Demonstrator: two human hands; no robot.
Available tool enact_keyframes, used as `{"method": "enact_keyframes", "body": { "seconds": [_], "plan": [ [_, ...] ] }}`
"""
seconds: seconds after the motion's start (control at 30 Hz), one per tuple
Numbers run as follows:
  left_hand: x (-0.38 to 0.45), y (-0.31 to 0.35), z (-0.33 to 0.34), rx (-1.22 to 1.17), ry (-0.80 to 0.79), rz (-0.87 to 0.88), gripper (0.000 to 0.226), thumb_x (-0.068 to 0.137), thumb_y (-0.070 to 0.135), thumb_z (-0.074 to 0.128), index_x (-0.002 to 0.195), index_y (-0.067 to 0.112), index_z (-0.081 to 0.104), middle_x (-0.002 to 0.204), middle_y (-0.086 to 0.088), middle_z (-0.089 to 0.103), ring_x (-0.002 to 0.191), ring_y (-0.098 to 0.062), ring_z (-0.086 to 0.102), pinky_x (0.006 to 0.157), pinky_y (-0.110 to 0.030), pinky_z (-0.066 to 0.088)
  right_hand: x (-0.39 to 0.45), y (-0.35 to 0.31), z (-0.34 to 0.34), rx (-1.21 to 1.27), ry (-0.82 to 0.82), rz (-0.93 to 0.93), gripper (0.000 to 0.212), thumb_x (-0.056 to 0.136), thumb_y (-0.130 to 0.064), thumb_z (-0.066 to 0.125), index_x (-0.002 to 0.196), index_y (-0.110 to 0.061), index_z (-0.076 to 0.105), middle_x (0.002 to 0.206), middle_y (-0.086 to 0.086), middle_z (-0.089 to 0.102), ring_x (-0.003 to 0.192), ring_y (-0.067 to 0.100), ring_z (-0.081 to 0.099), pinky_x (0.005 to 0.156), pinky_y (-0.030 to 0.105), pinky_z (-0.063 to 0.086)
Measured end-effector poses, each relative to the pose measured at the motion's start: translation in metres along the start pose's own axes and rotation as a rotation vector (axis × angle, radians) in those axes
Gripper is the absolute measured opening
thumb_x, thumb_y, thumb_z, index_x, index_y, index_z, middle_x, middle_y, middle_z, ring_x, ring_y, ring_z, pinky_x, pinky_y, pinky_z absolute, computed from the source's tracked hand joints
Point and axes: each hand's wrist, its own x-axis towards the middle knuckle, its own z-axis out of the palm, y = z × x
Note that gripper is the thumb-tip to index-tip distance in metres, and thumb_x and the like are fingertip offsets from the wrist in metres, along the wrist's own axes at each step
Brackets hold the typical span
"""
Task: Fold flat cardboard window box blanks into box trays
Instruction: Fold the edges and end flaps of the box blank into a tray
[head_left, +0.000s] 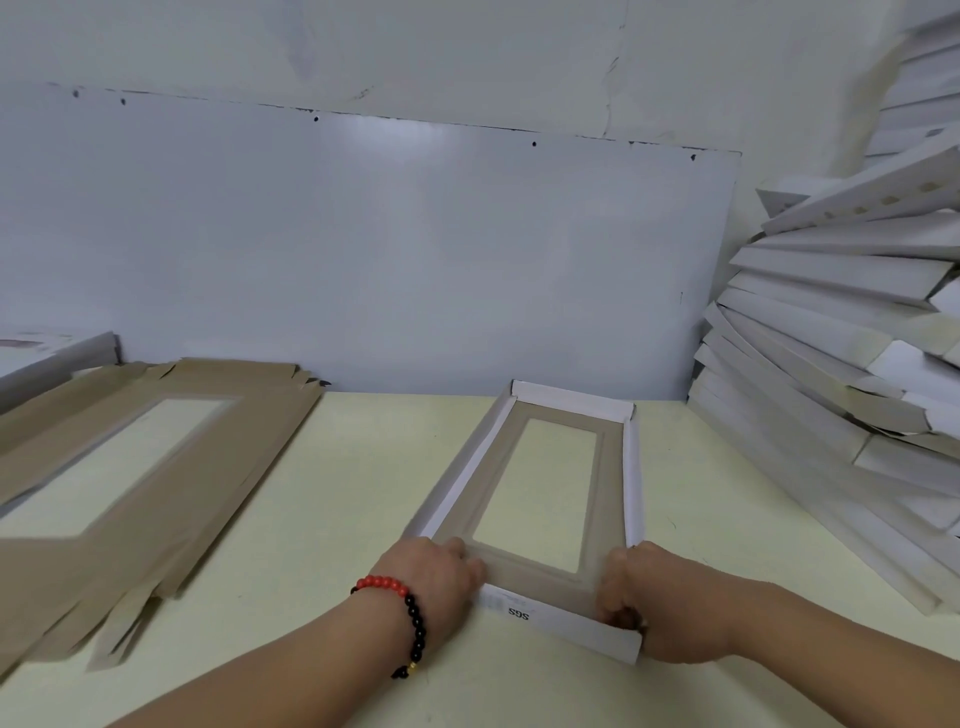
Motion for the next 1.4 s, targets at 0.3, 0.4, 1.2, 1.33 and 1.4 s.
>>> {"method": "enact_keyframes", "body": {
  "seconds": [0.3,0.4,1.2,1.33,1.4],
  "plan": [
    [0.003,0.000,0.002,0.000,-0.014,-0.008,0.040,0.087,0.006,0.044,0.126,0.014,0.043,0.117,-0.011,0.047,0.077,-0.032,0.052,0.064,-0.037,0.040,0.003,-0.003,0.001,-0.190,-0.028,-0.090,0.008,0.084,-0.013,0.049,0.078,-0.016,0.053,0.087,0.000,0.050,0.095,0.021,0.046,0.080,0.034,0.044],
    [0.003,0.001,0.003,0.002,-0.023,-0.019,0.041,0.086,0.005,0.046,0.126,0.014,0.043,0.117,-0.011,0.046,0.086,-0.034,0.058,0.065,-0.037,0.041,0.003,-0.004,0.001,-0.235,-0.039,-0.076,0.010,0.084,-0.011,0.048,0.077,-0.017,0.050,0.087,0.004,0.054,0.090,0.023,0.047,0.077,0.031,0.038],
    [-0.002,0.005,0.000,-0.041,0.021,-0.050,0.040,0.087,0.002,0.041,0.126,0.012,0.045,0.118,-0.012,0.048,0.094,-0.035,0.058,0.068,-0.039,0.042,0.014,-0.032,0.017,-0.339,0.001,0.182,0.029,0.100,-0.034,0.044,0.115,-0.012,0.055,0.114,0.010,0.059,0.105,0.033,0.057,0.083,0.037,0.038],
    [-0.001,0.005,0.000,-0.037,0.019,-0.044,0.040,0.087,0.002,0.042,0.126,0.012,0.044,0.118,-0.012,0.047,0.093,-0.035,0.059,0.066,-0.038,0.040,0.015,-0.043,0.022,-0.092,0.075,0.255,0.014,0.093,-0.006,0.042,0.097,-0.019,0.043,0.094,0.002,0.051,0.103,0.031,0.058,0.073,0.036,0.041],
    [-0.002,0.005,0.000,-0.038,0.016,-0.046,0.039,0.087,0.002,0.042,0.125,0.012,0.044,0.117,-0.012,0.047,0.093,-0.035,0.059,0.065,-0.038,0.040,0.014,-0.046,0.024,-0.073,0.129,0.276,0.019,0.090,-0.002,0.041,0.096,-0.019,0.040,0.083,-0.002,0.039,0.097,0.031,0.059,0.066,0.034,0.036]
  ]
}}
